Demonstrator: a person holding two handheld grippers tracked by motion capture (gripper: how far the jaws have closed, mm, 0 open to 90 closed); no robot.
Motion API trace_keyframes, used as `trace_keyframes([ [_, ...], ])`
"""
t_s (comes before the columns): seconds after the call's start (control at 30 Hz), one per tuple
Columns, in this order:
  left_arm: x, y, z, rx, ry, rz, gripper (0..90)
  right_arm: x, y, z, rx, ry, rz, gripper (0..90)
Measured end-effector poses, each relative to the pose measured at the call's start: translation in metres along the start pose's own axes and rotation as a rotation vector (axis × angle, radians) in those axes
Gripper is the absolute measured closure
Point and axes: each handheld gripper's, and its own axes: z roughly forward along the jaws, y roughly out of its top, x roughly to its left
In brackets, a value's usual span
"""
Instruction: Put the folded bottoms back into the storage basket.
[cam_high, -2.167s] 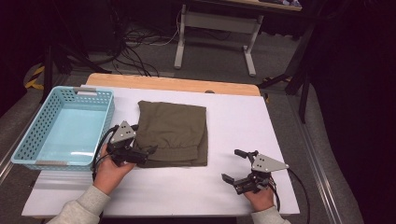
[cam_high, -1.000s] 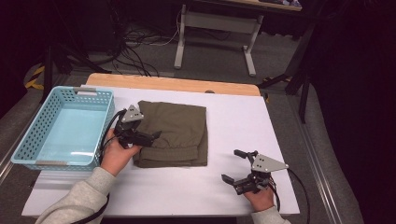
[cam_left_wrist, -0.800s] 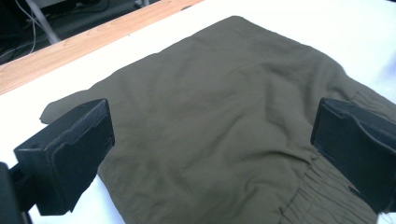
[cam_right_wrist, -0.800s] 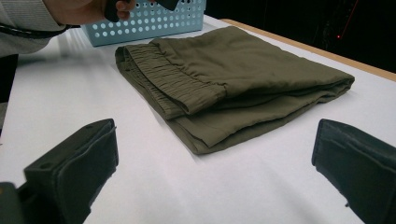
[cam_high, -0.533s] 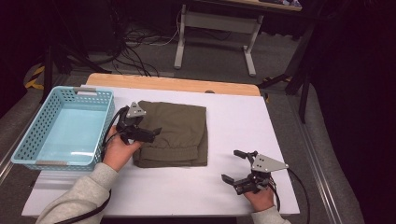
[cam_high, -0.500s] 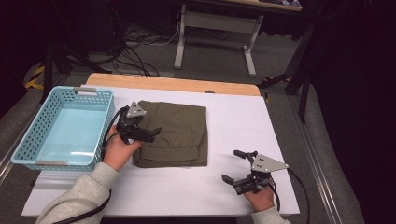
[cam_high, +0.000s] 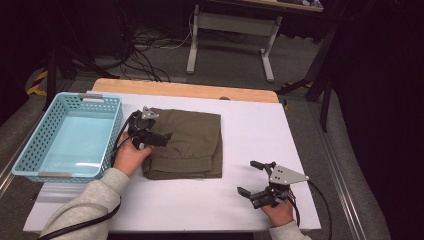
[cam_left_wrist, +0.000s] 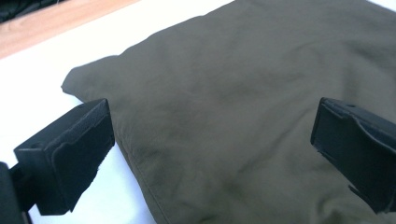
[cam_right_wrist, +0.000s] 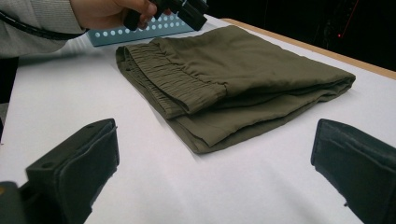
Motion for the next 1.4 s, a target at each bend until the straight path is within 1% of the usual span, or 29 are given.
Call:
trace_keyframes([
  [0.07, 0.001, 0.0, 0.005, 0.026, 0.012, -0.015, 0.4, 0.0, 0.0, 0.0, -0.001, 0.001, 0.0, 1.6],
  [0.17, 0.003, -0.001, 0.01, 0.046, 0.031, -0.023, 0.4, 0.0, 0.0, 0.0, -0.001, 0.001, -0.001, 1.6],
  [0.2, 0.003, -0.002, 0.012, 0.053, 0.027, -0.038, 0.4, 0.0, 0.0, 0.0, -0.001, 0.001, 0.0, 1.6],
  [0.23, 0.004, -0.002, 0.014, 0.062, 0.026, -0.039, 0.4, 0.0, 0.0, 0.0, 0.0, 0.001, -0.001, 1.6],
  [0.3, 0.007, -0.004, 0.018, 0.069, 0.039, -0.042, 0.4, 0.0, 0.0, 0.0, -0.001, 0.002, -0.001, 1.6],
  [0.37, 0.008, -0.006, 0.021, 0.077, 0.032, -0.057, 0.4, 0.0, 0.0, 0.0, -0.001, 0.003, -0.001, 1.6],
  [0.5, 0.01, -0.01, 0.027, 0.091, 0.038, -0.055, 0.4, 0.0, 0.0, 0.0, -0.001, 0.003, -0.002, 1.6],
  [0.6, 0.013, -0.013, 0.031, 0.096, 0.037, -0.06, 0.4, 0.0, 0.0, 0.0, -0.002, 0.003, -0.002, 1.6],
  [0.87, 0.015, -0.018, 0.038, 0.096, 0.023, -0.093, 0.4, 0.0, 0.0, 0.0, -0.001, 0.003, -0.003, 1.6],
  [1.0, 0.015, -0.019, 0.04, 0.094, 0.021, -0.094, 0.4, 0.0, 0.0, 0.0, -0.001, 0.003, -0.003, 1.6],
  [1.07, 0.015, -0.02, 0.042, 0.102, 0.02, -0.097, 0.4, 0.0, 0.0, 0.0, 0.0, 0.003, -0.004, 1.7],
  [1.27, 0.015, -0.02, 0.042, 0.104, 0.017, -0.096, 0.4, 0.0, 0.0, 0.001, 0.003, 0.002, -0.001, 1.9],
  [1.4, 0.014, -0.02, 0.043, 0.108, 0.03, -0.081, 0.5, 0.0, 0.0, 0.001, 0.005, 0.0, -0.003, 2.0],
])
